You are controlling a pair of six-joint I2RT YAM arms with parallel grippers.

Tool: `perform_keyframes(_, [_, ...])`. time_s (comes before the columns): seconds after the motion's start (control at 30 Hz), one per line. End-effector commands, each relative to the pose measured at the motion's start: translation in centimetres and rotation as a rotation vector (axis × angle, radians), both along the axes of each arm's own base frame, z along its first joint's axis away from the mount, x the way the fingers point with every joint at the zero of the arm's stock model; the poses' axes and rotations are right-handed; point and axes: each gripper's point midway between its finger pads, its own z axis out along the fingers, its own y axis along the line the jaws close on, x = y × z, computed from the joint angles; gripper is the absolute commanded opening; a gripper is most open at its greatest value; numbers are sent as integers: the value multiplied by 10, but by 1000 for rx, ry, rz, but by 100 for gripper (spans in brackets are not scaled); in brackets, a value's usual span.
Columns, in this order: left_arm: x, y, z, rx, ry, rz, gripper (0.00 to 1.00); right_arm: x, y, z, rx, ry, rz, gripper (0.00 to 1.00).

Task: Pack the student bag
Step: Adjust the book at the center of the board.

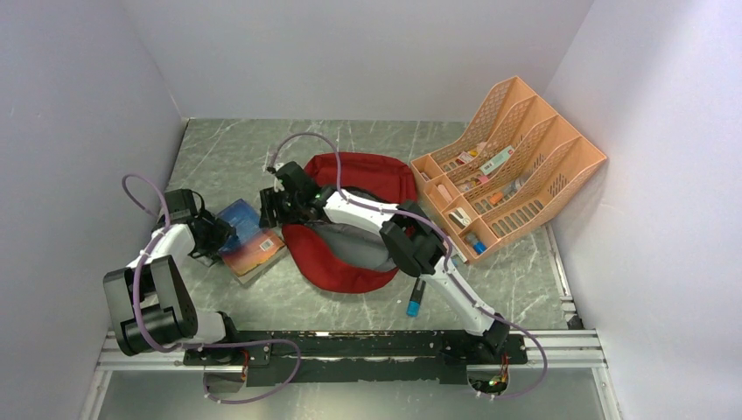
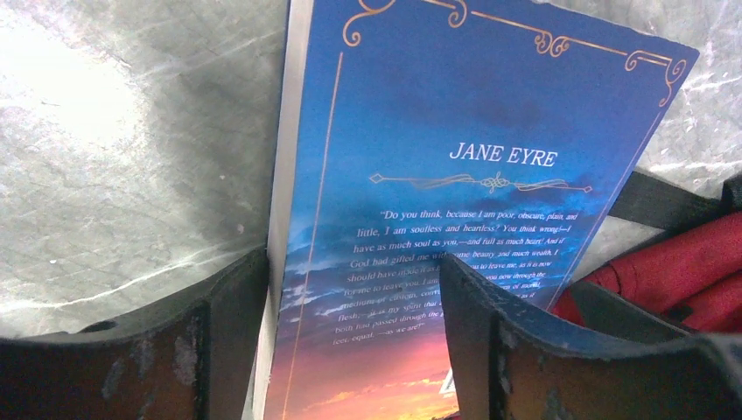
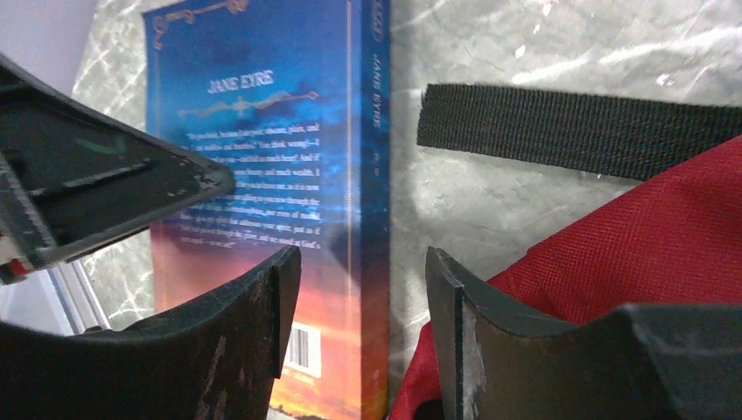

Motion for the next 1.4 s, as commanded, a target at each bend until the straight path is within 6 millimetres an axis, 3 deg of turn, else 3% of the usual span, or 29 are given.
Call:
perform_keyframes(0.0, [-26, -3, -29, -27, 114, 16, 67, 3, 3, -8, -9, 44, -26, 59])
perform_keyframes(0.2, [-35, -2, -36, -27, 153, 36, 46, 1, -4, -32, -49, 101, -28, 64])
perform_keyframes(0.4, [-42, -4, -41, -33, 184, 38, 29, 0, -4, -44, -77, 138, -27, 66])
perform_keyframes(0.53, [-49, -2, -46, -22, 215, 45, 7, -6, -3, -50, -83, 188, -13, 66])
perform_keyframes(0.8, [-59, -8, -60, -42, 231, 33, 5, -31, -7, -57, -88, 359, 43, 60])
perform_keyframes(1.07, [-50, -27, -65, -124, 149, -60, 5, -60, 3, -47, -13, 484, 112, 55])
perform_keyframes(1.37, [-46, -38, -66, -172, 122, -108, 5, -66, 25, -1, 217, 563, 156, 55])
